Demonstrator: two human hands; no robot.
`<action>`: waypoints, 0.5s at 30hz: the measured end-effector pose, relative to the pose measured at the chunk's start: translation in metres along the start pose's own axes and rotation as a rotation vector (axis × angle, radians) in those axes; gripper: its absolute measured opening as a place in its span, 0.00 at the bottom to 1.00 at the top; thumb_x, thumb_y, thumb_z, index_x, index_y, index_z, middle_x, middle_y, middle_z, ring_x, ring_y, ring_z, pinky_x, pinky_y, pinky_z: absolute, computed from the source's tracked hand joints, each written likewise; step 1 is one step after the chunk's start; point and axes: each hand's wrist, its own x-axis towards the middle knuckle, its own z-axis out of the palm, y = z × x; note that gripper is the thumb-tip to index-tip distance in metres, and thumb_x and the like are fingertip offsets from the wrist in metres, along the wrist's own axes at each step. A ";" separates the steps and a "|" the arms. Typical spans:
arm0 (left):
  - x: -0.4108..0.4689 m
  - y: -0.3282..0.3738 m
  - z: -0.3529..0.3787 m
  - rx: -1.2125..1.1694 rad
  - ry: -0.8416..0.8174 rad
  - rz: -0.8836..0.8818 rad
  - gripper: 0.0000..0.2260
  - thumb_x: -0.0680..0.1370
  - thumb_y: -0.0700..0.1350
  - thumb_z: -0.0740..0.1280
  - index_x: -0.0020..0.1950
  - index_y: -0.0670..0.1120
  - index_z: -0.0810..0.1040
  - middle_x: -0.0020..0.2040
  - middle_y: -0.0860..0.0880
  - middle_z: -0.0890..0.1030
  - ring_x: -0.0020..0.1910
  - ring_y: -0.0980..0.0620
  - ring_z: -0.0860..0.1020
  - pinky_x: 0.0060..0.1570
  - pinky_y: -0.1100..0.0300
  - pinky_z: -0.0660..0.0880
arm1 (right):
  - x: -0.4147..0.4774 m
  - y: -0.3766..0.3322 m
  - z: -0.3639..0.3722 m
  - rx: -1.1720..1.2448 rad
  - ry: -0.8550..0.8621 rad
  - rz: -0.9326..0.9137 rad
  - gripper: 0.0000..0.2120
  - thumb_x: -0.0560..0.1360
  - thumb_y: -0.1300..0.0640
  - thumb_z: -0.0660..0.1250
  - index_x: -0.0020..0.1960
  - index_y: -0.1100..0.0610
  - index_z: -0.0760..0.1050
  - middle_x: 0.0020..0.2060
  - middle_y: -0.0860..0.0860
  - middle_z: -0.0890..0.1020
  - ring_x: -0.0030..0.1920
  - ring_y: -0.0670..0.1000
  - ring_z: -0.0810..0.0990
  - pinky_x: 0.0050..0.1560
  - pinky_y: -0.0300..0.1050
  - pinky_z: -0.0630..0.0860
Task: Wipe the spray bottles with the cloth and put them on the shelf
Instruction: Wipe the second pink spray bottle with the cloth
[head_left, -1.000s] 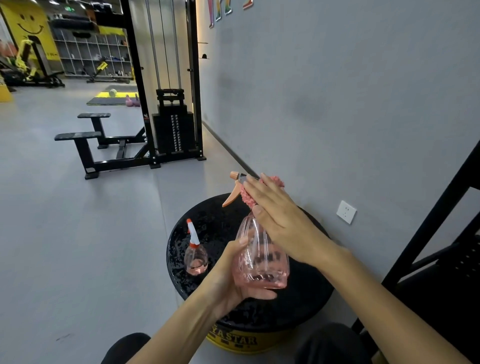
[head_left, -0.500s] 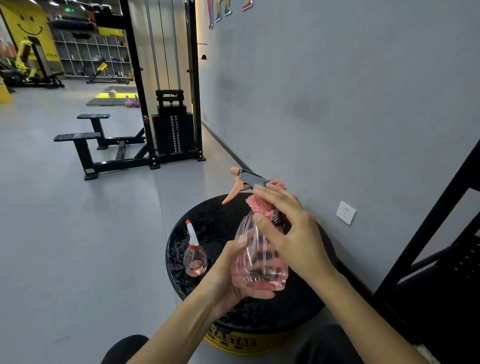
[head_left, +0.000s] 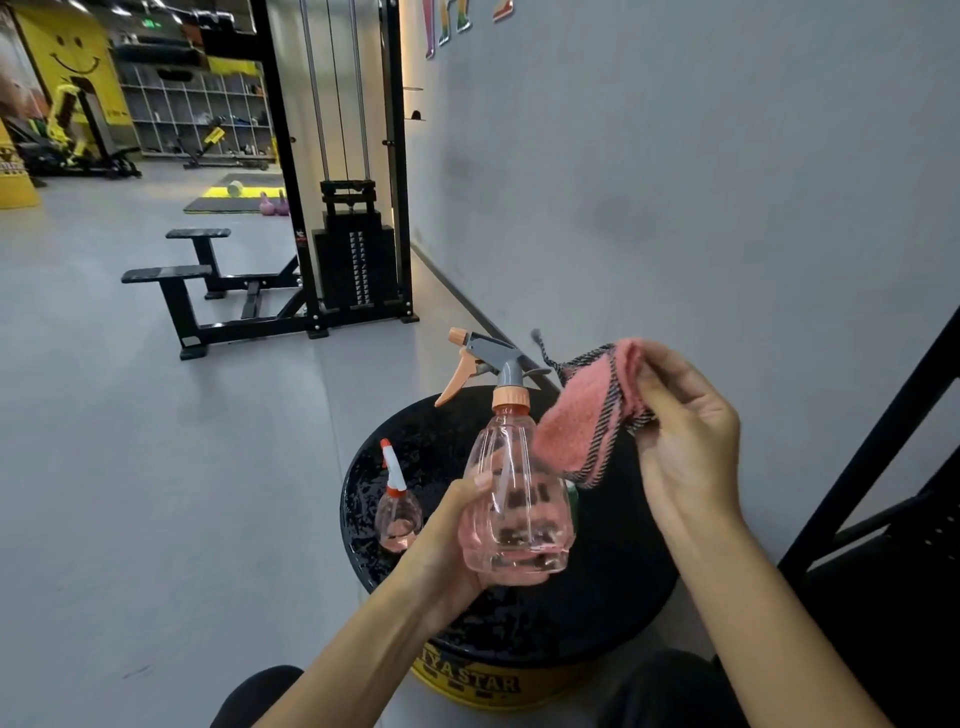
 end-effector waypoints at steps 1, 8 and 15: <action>-0.001 0.001 0.000 -0.009 0.001 0.006 0.33 0.54 0.64 0.79 0.56 0.52 0.84 0.55 0.42 0.84 0.50 0.42 0.84 0.39 0.49 0.82 | -0.001 -0.005 -0.001 0.014 -0.004 -0.010 0.08 0.71 0.66 0.67 0.49 0.60 0.80 0.40 0.48 0.86 0.41 0.45 0.83 0.42 0.38 0.80; 0.000 0.005 0.000 0.020 0.003 0.048 0.33 0.52 0.68 0.79 0.51 0.51 0.85 0.52 0.44 0.85 0.51 0.44 0.84 0.47 0.45 0.81 | -0.046 -0.003 0.001 -0.254 -0.189 -0.089 0.08 0.70 0.61 0.69 0.45 0.53 0.84 0.45 0.51 0.86 0.48 0.49 0.84 0.46 0.37 0.79; -0.001 0.003 0.004 0.014 0.020 0.079 0.27 0.56 0.69 0.76 0.49 0.55 0.86 0.49 0.48 0.86 0.49 0.46 0.84 0.48 0.46 0.81 | -0.057 0.018 0.005 -0.619 -0.324 -0.348 0.14 0.76 0.56 0.70 0.60 0.57 0.78 0.61 0.46 0.78 0.66 0.48 0.75 0.62 0.41 0.75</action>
